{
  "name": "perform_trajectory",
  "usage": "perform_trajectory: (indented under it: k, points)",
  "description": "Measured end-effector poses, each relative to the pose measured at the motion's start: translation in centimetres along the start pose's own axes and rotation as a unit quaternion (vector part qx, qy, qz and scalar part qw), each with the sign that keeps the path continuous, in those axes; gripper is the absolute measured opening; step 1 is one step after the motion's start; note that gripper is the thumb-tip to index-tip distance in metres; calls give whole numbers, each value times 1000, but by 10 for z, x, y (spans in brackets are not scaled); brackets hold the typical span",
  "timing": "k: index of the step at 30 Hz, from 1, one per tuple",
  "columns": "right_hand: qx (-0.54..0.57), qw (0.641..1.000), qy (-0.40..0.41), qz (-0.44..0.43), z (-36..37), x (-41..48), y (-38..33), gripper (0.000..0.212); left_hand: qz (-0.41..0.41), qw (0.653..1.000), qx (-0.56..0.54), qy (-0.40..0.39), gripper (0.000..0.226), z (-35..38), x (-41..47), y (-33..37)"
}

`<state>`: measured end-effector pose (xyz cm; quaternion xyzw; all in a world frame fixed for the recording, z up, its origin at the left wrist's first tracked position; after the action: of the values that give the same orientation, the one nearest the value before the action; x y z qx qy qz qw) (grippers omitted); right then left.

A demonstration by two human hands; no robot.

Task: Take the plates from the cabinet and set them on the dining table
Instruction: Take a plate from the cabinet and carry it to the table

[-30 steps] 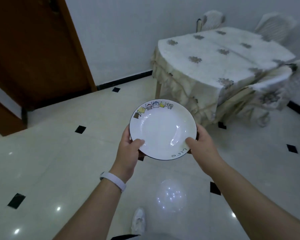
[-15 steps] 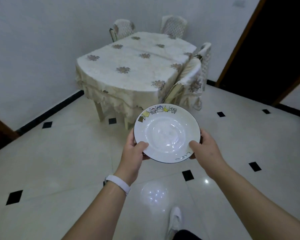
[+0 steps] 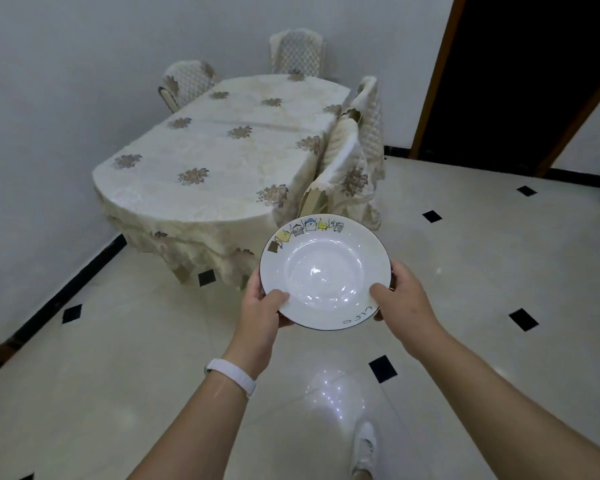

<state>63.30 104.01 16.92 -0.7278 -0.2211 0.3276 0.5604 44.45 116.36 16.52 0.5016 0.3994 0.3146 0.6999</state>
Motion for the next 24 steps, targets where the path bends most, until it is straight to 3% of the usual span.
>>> perform_trajectory:
  k: [11, 24]
  points:
    - [45, 998, 44, -4, -115, 123, -29, 39, 2, 999, 13, -30, 59, 152, 113, 26]
    - [34, 998, 52, 14, -114, 273, -41, 42, -20, 999, -4, -40, 60, 190, 268, 28]
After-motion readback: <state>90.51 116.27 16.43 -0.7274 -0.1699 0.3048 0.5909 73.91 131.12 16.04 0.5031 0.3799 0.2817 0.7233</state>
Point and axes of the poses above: each hand's wrist, its own x-axis towards the middle knuckle, its own z-axis out of the palm, y = z × x, the point moved 7 cm from there along x, towards the middle knuckle, and after that the axes turned 1 degree about z, right-handed, at the moved point
